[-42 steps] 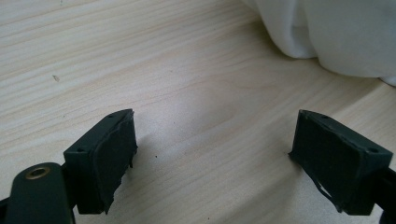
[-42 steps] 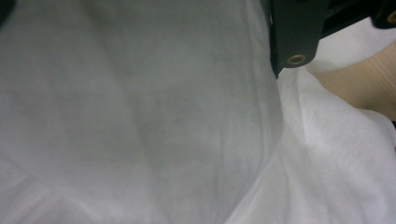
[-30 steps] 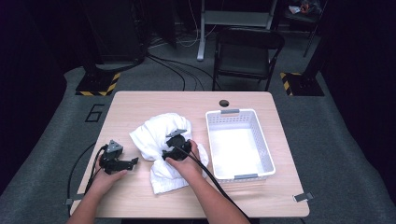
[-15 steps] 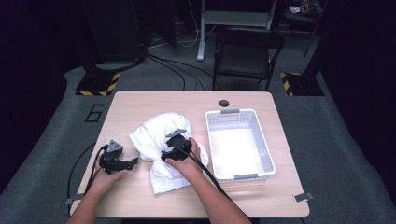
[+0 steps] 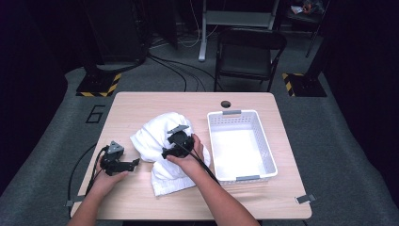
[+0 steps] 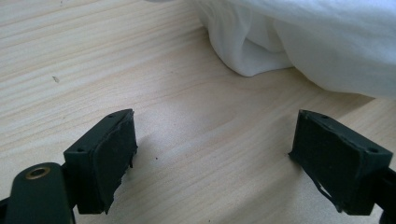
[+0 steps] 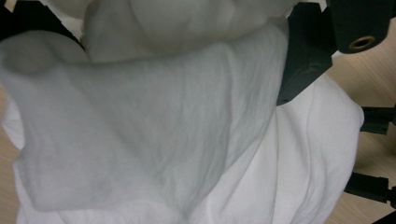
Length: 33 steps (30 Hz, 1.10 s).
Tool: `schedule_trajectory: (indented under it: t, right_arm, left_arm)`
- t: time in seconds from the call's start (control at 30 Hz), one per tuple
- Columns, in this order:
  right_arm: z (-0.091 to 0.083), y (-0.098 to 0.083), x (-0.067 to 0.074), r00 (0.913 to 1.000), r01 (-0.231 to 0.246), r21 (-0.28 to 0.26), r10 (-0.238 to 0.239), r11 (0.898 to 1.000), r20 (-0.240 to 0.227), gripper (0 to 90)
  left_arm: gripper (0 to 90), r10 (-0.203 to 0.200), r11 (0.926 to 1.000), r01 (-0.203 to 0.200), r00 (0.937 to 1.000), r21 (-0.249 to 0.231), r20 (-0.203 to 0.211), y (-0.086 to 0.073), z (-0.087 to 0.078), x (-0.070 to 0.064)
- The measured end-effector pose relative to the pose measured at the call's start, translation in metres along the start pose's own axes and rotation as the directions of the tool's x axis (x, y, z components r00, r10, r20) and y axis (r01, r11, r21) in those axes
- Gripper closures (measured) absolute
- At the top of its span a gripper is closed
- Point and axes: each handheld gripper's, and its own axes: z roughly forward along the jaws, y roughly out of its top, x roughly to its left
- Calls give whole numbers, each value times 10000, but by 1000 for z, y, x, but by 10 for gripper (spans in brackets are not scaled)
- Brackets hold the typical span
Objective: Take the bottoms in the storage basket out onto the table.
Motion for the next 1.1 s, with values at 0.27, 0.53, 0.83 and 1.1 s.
schedule_trajectory:
  t: [0.27,0.53,0.83,1.1]
  right_arm:
    - [-11,10,-1,9999,-41,-49,40,10000,-109,109]
    - [-24,19,-4,10000,56,-204,-57,9998,-45,112]
    - [-42,31,-8,9999,7,-473,-14,9989,-147,130]
    - [-61,40,-11,9995,254,-804,-266,9964,-140,155]
  left_arm:
    - [134,-4,10000,4,10000,-2,3,0,0,0]
    - [134,11,10000,-11,10000,8,8,0,0,0]
    - [134,-1,10000,1,10000,-1,6,0,0,0]
    - [134,10,10000,-10,10000,11,5,0,0,0]
